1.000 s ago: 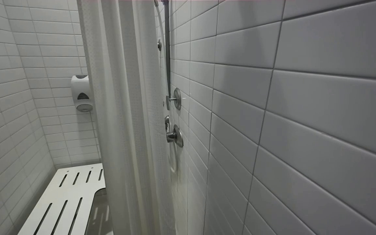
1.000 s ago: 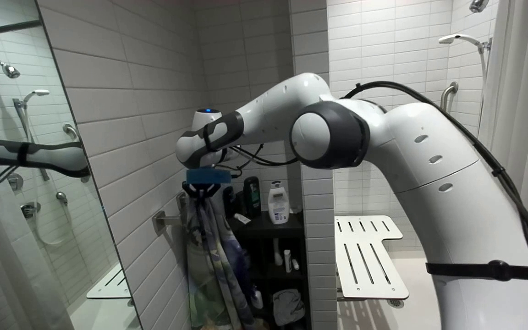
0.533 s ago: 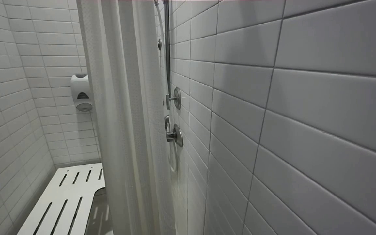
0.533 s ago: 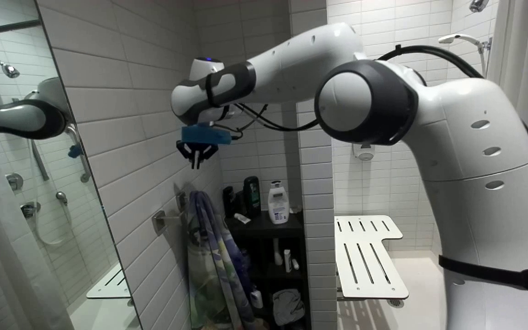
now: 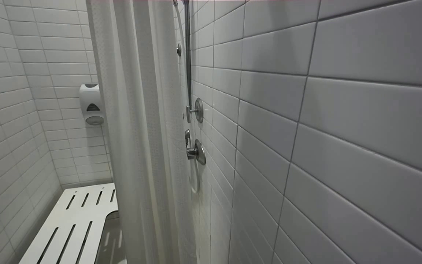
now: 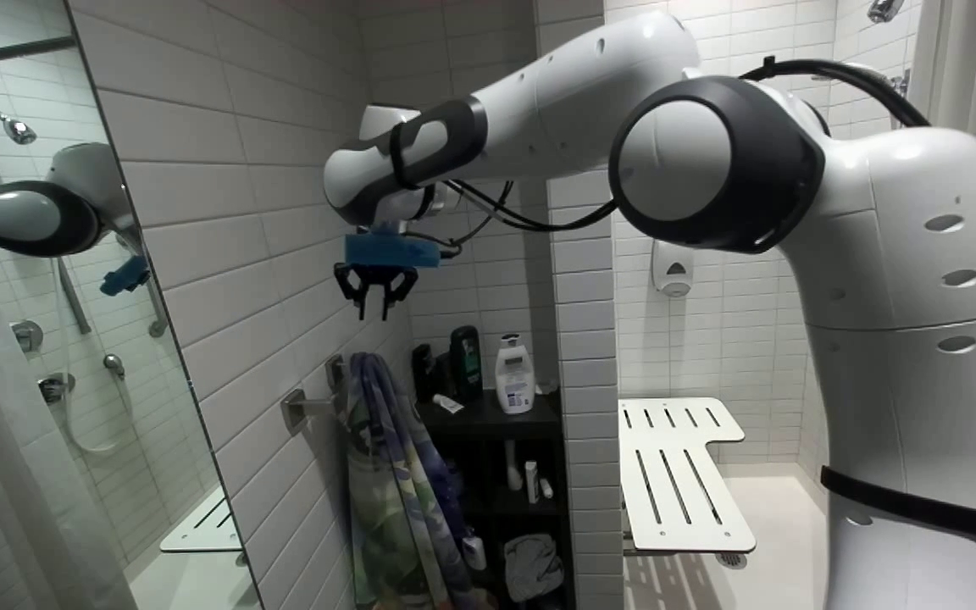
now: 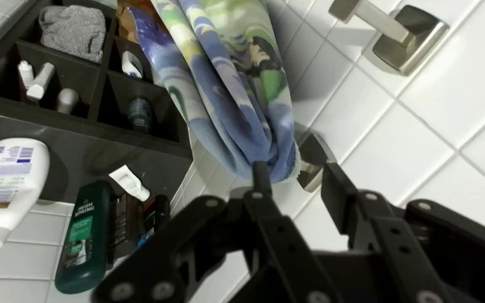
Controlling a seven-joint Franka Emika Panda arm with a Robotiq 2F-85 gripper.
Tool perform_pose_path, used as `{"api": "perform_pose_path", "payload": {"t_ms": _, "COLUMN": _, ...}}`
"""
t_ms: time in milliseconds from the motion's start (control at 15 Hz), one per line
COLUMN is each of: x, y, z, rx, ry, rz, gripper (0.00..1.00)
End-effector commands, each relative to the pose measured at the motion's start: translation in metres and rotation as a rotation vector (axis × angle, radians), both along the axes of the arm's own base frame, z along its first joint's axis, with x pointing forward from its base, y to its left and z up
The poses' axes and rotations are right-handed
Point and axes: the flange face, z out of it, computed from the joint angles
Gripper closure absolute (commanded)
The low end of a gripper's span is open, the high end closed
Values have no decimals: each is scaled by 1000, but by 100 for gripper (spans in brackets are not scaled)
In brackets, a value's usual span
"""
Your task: Move the bathing towel from the left hanger onto the right hanger
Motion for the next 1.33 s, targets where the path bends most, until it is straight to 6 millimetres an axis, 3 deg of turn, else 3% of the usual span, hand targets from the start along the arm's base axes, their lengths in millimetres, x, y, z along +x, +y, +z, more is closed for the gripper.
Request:
{"api": "perform_pose_path", "payload": {"t_ms": 0, "x": -15, "y": -14, "z": -15, "rx": -11, "ry": 53, "rz": -16, "gripper": 30}}
{"api": "perform_pose_path", "payload": {"t_ms": 267, "x": -11, "y": -17, "z": -47, "rx": -16, "ry": 94, "rz": -15, "gripper": 2}}
{"api": "perform_pose_path", "payload": {"t_ms": 1000, "x": 12, "y": 12, "z": -135, "rx": 72, "ry": 74, "rz": 14, "gripper": 0}}
{"api": "perform_pose_path", "payload": {"t_ms": 1267, "x": 20, "y": 15, "z": -158, "rx": 99, "ry": 75, "rz": -3, "gripper": 0}}
